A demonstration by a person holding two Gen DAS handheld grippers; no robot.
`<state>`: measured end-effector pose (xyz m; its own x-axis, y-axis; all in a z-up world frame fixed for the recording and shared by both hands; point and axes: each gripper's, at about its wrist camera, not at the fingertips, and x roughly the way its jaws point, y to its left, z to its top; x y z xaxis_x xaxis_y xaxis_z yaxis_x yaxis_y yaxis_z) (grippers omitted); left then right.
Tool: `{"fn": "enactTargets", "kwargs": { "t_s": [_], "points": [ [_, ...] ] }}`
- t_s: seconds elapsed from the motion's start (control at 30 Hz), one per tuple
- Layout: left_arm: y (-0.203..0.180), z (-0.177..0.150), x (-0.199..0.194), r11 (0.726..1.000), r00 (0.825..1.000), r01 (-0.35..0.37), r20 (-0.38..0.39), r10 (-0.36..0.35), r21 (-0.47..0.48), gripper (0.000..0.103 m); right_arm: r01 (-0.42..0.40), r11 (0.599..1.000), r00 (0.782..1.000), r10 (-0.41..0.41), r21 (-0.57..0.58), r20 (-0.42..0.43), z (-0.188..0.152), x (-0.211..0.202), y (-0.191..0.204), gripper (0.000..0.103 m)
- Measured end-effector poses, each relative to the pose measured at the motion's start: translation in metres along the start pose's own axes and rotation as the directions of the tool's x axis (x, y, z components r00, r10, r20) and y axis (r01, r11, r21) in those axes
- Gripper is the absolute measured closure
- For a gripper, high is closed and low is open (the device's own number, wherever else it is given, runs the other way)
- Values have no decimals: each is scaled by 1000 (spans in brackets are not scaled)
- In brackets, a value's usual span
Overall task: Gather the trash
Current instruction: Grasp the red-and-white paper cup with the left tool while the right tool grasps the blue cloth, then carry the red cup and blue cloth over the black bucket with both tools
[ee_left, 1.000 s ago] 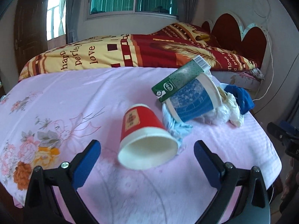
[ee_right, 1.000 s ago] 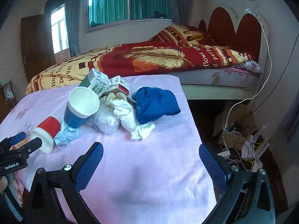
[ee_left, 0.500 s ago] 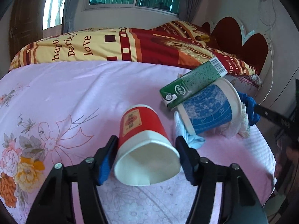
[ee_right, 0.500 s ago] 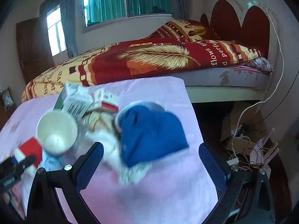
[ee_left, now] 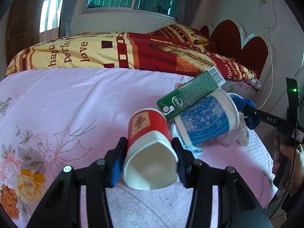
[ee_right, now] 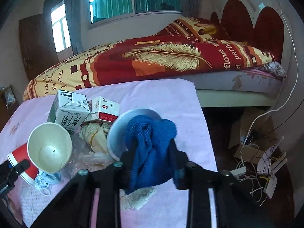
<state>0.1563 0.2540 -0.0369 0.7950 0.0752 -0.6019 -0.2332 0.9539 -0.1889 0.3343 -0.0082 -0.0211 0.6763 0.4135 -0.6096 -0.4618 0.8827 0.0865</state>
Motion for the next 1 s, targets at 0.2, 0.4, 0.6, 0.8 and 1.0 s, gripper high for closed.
{"fn": "enactTargets", "kwargs": {
  "t_s": [0.2,0.4,0.6,0.8,1.0],
  "points": [
    [-2,3,-8,1000,1000,0,23,0,12,54,-46,998,998,45,44,31,1,-14,-5,83],
    [0,2,-8,1000,1000,7,18,-7,9,54,0,999,1000,0,41,-2,-5,-9,-9,81],
    [0,1,-5,1000,1000,6,13,-6,10,54,79,996,997,-79,-47,2,-6,-7,0,76],
    [0,1,-3,1000,1000,8,9,-8,9,54,132,978,991,-129,-160,29,-6,-5,13,58],
    [-2,2,-3,1000,1000,9,16,-10,18,54,52,992,999,-50,-112,22,1,-9,7,96]
  ]
}}
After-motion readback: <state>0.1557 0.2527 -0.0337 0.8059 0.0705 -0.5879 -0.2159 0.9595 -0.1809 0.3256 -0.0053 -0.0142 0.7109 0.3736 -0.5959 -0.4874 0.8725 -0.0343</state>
